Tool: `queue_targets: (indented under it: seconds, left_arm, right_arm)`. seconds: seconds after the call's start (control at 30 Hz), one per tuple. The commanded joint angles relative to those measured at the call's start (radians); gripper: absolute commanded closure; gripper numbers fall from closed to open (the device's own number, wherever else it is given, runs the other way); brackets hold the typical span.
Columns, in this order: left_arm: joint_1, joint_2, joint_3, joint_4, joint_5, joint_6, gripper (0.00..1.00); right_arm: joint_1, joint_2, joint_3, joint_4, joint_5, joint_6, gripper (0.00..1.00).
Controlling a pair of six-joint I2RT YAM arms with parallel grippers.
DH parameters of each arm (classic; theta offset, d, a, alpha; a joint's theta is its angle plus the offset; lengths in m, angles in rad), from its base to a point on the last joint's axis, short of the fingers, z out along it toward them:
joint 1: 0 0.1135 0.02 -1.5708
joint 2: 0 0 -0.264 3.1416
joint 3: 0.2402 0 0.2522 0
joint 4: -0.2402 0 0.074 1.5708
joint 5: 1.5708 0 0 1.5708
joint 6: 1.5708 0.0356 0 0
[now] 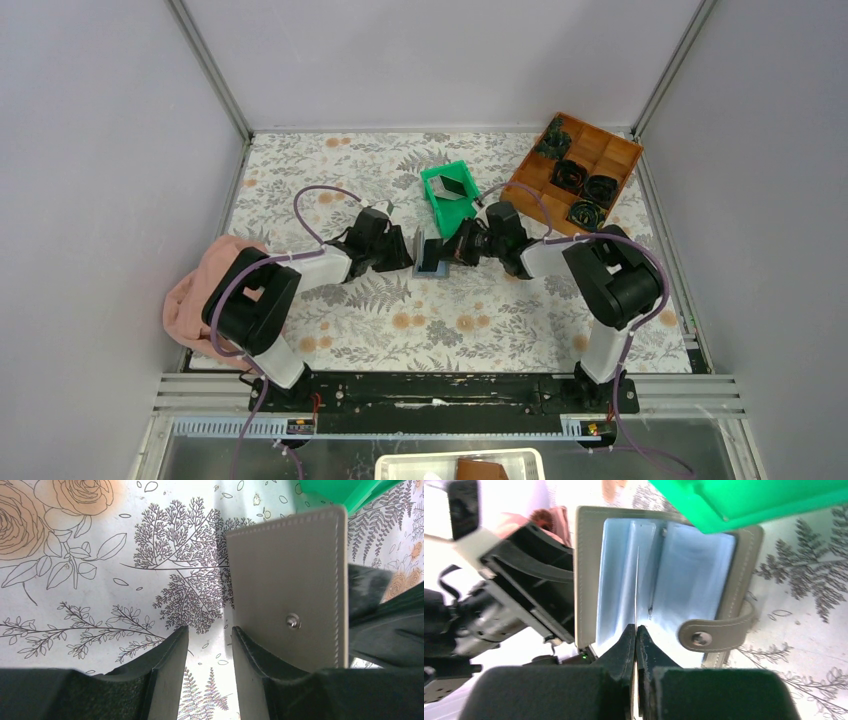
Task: Put the credit cards into the card holder
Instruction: Open the card holder at the center of the board.
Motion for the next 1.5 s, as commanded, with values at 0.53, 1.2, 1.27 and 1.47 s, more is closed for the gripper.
queue_targets:
  seconds: [0.53,1.2,1.27,1.47]
  left_arm:
    - [-0.005,0.089,-0.072,-0.131,0.046,0.001,0.54]
    - [-0.007,0.106,-0.069,-0.123,0.044,-0.006,0.54]
    - [-0.007,0.107,-0.069,-0.123,0.045,-0.001,0.54]
    - [-0.006,0.116,-0.065,-0.123,0.046,0.002,0.54]
  right_arm:
    - [-0.013,-0.017,-0.02,0.255,-0.075,0.129,1.0]
    - [-0.012,-0.249,0.107,-0.406,0.158,-0.281,1.0]
    - [-0.013,-0.242,0.124,-0.46,0.18,-0.308,1.0]
    - [-0.012,-0.222,0.164,-0.572,0.245,-0.391,1.0]
